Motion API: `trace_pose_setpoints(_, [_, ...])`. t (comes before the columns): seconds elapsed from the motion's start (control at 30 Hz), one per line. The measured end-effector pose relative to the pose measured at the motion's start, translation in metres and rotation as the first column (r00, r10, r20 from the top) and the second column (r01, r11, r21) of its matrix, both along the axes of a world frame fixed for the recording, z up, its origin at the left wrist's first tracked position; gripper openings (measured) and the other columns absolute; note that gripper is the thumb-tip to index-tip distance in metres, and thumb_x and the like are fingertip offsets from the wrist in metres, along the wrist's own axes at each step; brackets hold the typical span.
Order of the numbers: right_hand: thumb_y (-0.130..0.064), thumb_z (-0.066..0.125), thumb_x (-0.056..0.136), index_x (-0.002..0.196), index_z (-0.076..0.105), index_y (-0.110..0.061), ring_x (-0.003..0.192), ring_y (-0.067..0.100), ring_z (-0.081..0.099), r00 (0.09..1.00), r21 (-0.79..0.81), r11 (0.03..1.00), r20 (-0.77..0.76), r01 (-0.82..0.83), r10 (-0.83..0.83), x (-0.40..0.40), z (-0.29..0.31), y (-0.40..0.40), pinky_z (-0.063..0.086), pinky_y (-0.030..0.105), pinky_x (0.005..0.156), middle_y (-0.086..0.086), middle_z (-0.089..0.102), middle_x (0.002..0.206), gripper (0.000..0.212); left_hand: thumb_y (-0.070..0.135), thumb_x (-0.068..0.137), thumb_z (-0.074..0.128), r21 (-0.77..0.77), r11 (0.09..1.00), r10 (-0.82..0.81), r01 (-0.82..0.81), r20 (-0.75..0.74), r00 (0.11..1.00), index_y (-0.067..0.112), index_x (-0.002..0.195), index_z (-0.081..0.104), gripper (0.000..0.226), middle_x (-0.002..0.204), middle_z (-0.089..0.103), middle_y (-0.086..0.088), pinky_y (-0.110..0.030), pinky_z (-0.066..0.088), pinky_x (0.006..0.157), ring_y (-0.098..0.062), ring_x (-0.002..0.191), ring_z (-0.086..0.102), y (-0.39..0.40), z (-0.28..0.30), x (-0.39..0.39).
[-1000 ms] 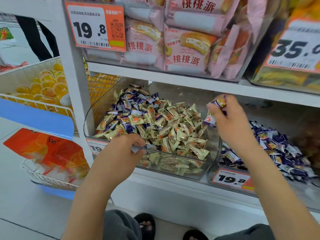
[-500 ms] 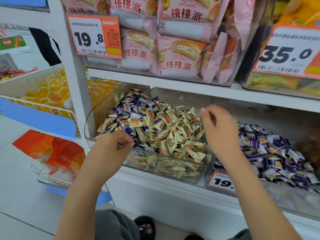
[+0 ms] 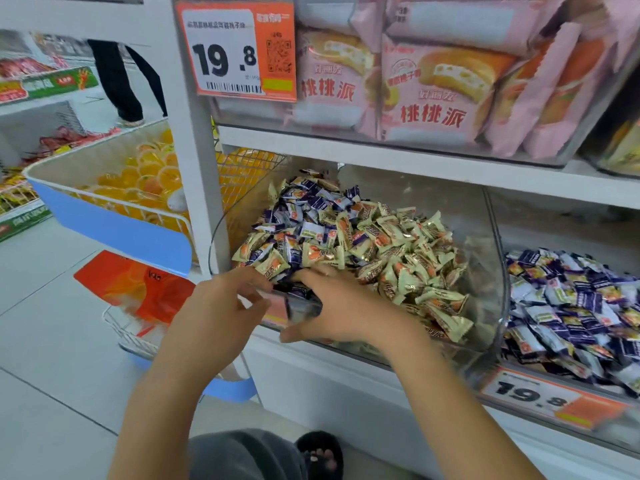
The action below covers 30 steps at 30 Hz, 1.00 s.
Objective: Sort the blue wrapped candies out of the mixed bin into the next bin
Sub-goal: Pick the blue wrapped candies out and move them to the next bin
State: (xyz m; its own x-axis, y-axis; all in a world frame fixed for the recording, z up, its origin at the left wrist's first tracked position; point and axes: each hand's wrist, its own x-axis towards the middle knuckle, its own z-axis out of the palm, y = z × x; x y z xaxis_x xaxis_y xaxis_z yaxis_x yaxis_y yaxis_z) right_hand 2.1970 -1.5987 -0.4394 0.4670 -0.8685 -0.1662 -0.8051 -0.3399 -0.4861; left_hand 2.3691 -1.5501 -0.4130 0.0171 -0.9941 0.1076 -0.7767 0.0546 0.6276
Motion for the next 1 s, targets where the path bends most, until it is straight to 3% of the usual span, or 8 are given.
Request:
trace_pose_setpoints(0.27, [-0.058, 0.068, 0.073, 0.101, 0.056, -0.02, 0.085, 0.017, 0.047, 0.991, -0.037, 0.999, 0.132, 0.034, -0.029, 0.009, 0.012, -0.009, 0.041, 0.03, 0.07, -0.005, 0.042, 0.088, 0.049, 0.023, 0.088, 0.06, 0.03, 1.0, 0.0, 0.0, -0.007, 1.0, 0.035, 0.091, 0.06, 0.013, 0.084, 0.061, 0.018, -0.038, 0.055, 0.065, -0.009, 0.073, 0.061, -0.003, -0.002, -0.005])
trace_pose_setpoints(0.47, [-0.063, 0.06, 0.077, 0.079, 0.047, -0.032, 0.066, 0.007, 0.044, 0.987, -0.02, 1.0, 0.163, 0.012, -0.008, 0.005, 0.009, -0.004, 0.032, 0.026, 0.054, -0.011, 0.045, 0.073, 0.034, 0.023, 0.088, 0.061, 0.049, 0.999, -0.008, 0.008, 0.011, 1.0, 0.035, 0.095, 0.059, 0.014, 0.087, 0.063, 0.016, -0.04, 0.055, 0.069, -0.01, 0.076, 0.061, -0.004, -0.003, -0.003])
trace_pose_setpoints(0.6, [-0.068, 0.043, 0.085, 0.096, 0.064, -0.017, 0.088, 0.025, 0.059, 0.989, -0.013, 0.998, 0.137, 0.058, -0.055, 0.002, 0.008, 0.0, 0.042, 0.034, 0.065, 0.01, 0.063, 0.091, 0.056, 0.024, 0.088, 0.061, 0.05, 0.999, -0.016, 0.016, 0.007, 1.0, 0.033, 0.094, 0.06, 0.011, 0.089, 0.063, 0.015, -0.036, 0.055, 0.063, -0.012, 0.076, 0.061, -0.003, -0.003, -0.004])
trace_pose_setpoints(0.7, [-0.063, 0.037, 0.09, 0.1, 0.064, -0.01, 0.077, 0.027, 0.059, 0.987, -0.012, 0.998, 0.145, 0.067, -0.065, 0.002, 0.008, 0.0, 0.034, 0.032, 0.059, 0.016, 0.061, 0.084, 0.061, 0.022, 0.089, 0.06, 0.049, 0.999, -0.024, 0.024, 0.004, 1.0, 0.031, 0.095, 0.059, 0.011, 0.09, 0.063, 0.016, -0.031, 0.052, 0.061, -0.011, 0.075, 0.06, -0.003, -0.003, -0.006])
trace_pose_setpoints(0.83, [-0.061, 0.045, 0.088, 0.136, 0.047, -0.021, 0.108, 0.017, 0.056, 0.974, 0.074, 0.993, 0.198, 0.093, -0.107, -0.002, 0.015, 0.0, 0.044, 0.03, 0.08, 0.003, 0.055, 0.13, 0.062, 0.02, 0.088, 0.06, 0.044, 0.998, -0.042, 0.042, -0.004, 0.999, 0.032, 0.094, 0.061, 0.013, 0.09, 0.065, 0.015, -0.035, 0.053, 0.068, -0.01, 0.073, 0.059, -0.003, -0.003, -0.011])
trace_pose_setpoints(0.9, [-0.053, 0.052, 0.089, 0.121, 0.059, -0.017, 0.078, 0.008, 0.06, 0.941, 0.109, 0.988, 0.309, 0.108, -0.137, -0.005, 0.018, 0.003, 0.043, 0.025, 0.066, -0.003, 0.065, 0.095, 0.048, 0.02, 0.088, 0.061, 0.048, 0.998, -0.047, 0.047, -0.011, 0.999, 0.032, 0.097, 0.062, 0.015, 0.091, 0.065, 0.013, -0.036, 0.053, 0.07, -0.011, 0.075, 0.06, -0.003, -0.003, -0.013])
trace_pose_setpoints(0.93, [-0.048, 0.054, 0.09, 0.102, 0.064, -0.012, 0.056, 0.004, 0.051, 0.914, 0.122, 0.984, 0.369, 0.131, -0.168, -0.008, 0.018, 0.004, 0.037, 0.023, 0.054, -0.009, 0.057, 0.066, 0.04, 0.02, 0.088, 0.061, 0.049, 0.998, -0.048, 0.049, -0.018, 0.999, 0.031, 0.098, 0.063, 0.016, 0.091, 0.066, 0.012, -0.036, 0.053, 0.071, -0.01, 0.075, 0.059, -0.003, -0.003, -0.014])
trace_pose_setpoints(1.0, [-0.047, 0.055, 0.09, 0.07, 0.054, -0.016, 0.038, 0.0, 0.035, 0.843, 0.156, 0.96, 0.461, 0.232, -0.278, -0.014, 0.02, 0.003, 0.029, 0.019, 0.046, -0.015, 0.037, 0.042, 0.037, 0.02, 0.088, 0.06, 0.048, 0.997, -0.052, 0.054, -0.029, 0.998, 0.03, 0.101, 0.064, 0.017, 0.092, 0.066, 0.011, -0.036, 0.053, 0.073, -0.009, 0.076, 0.059, -0.003, -0.003, -0.015])
